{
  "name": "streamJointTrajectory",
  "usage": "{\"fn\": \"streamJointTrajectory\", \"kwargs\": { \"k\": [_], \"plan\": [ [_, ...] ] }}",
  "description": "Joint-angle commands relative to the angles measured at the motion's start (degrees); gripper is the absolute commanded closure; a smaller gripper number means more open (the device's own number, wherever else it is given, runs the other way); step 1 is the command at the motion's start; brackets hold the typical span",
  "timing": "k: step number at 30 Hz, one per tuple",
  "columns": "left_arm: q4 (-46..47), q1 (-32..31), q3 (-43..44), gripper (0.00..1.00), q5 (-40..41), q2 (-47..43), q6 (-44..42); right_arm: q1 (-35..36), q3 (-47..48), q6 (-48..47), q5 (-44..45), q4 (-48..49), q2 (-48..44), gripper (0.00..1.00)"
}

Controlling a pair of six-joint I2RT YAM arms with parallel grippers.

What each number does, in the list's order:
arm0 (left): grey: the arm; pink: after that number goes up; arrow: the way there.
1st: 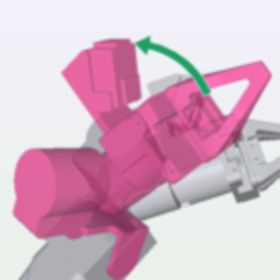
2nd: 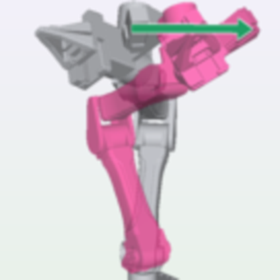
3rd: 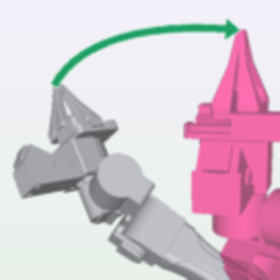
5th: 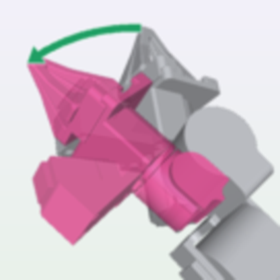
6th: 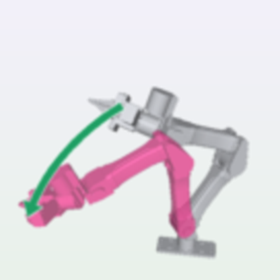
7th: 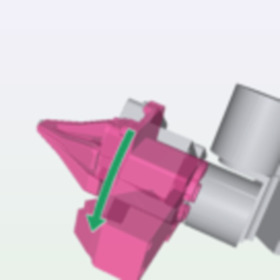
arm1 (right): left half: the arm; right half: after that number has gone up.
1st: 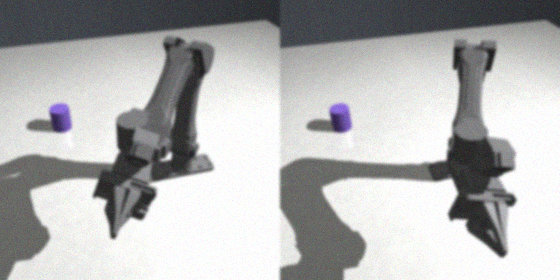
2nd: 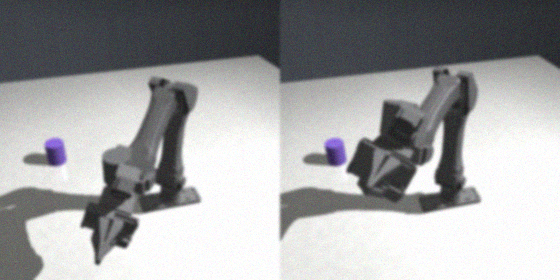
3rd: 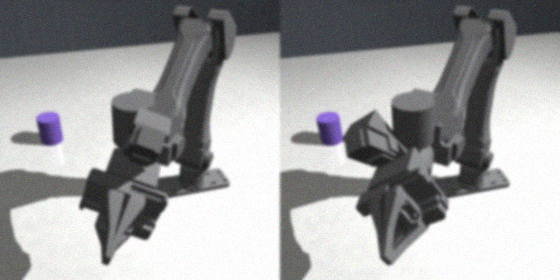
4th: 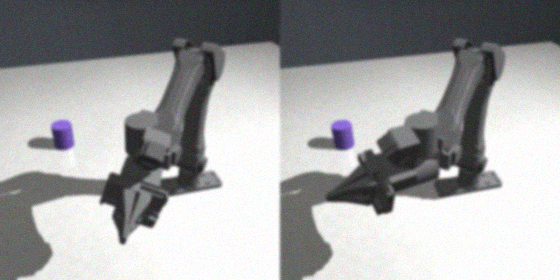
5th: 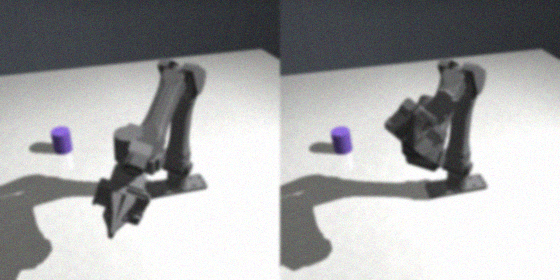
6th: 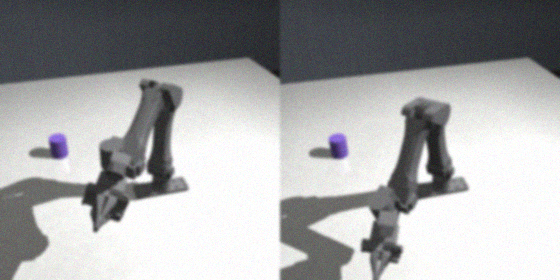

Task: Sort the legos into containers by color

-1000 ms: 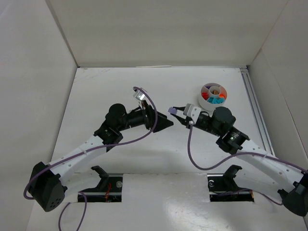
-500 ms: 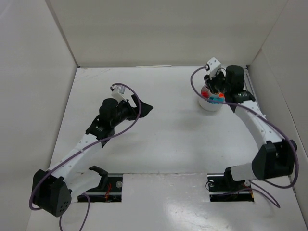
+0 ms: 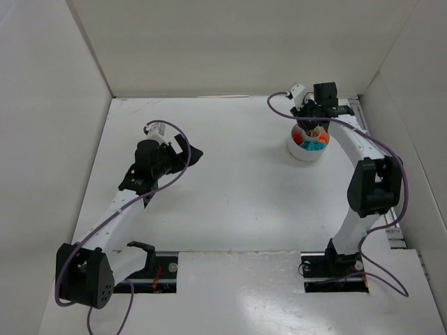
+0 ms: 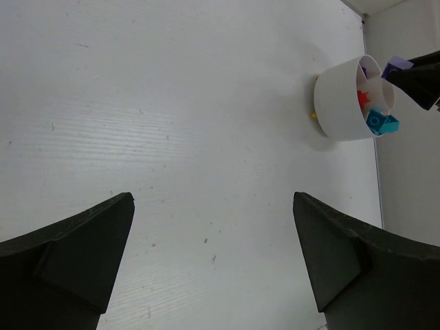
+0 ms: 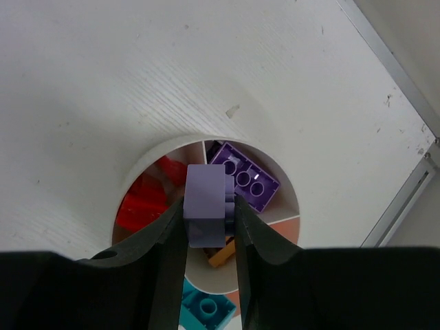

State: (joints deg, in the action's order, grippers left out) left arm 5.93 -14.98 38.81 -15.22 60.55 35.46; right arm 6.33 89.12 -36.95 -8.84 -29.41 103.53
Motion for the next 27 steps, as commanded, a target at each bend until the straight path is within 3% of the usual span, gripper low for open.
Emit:
{"fn": "streamJointTrajectory", "kwargs": {
  "k": [1,12,15,20,27],
  "plan": [
    [2.1,0.5,-0.8,0.00,-2.1,0.2,-1.5,-0.4,3.5,-0.9,1.1,-0.4,-0.5,0.84],
    [0.9,0.5,-1.3,0.00,0.2,-0.4,-1.5,-1.0,6.0,-2.6,2.7,-1.4,4.6,0.75],
    [0.9,0.5,-1.3,0.00,0.7,-1.0,-1.5,-1.0,6.5,-2.6,3.2,-1.4,5.1,0.69],
    [0.4,0.5,-1.3,0.00,0.7,-1.0,-1.5,-1.0,6.5,-2.6,3.7,-1.4,5.1,0.50],
    [-0.2,0.5,-1.3,0.00,1.9,-1.5,-1.5,-1.0,6.5,-2.6,3.7,-2.0,3.9,0.44]
  ]
}}
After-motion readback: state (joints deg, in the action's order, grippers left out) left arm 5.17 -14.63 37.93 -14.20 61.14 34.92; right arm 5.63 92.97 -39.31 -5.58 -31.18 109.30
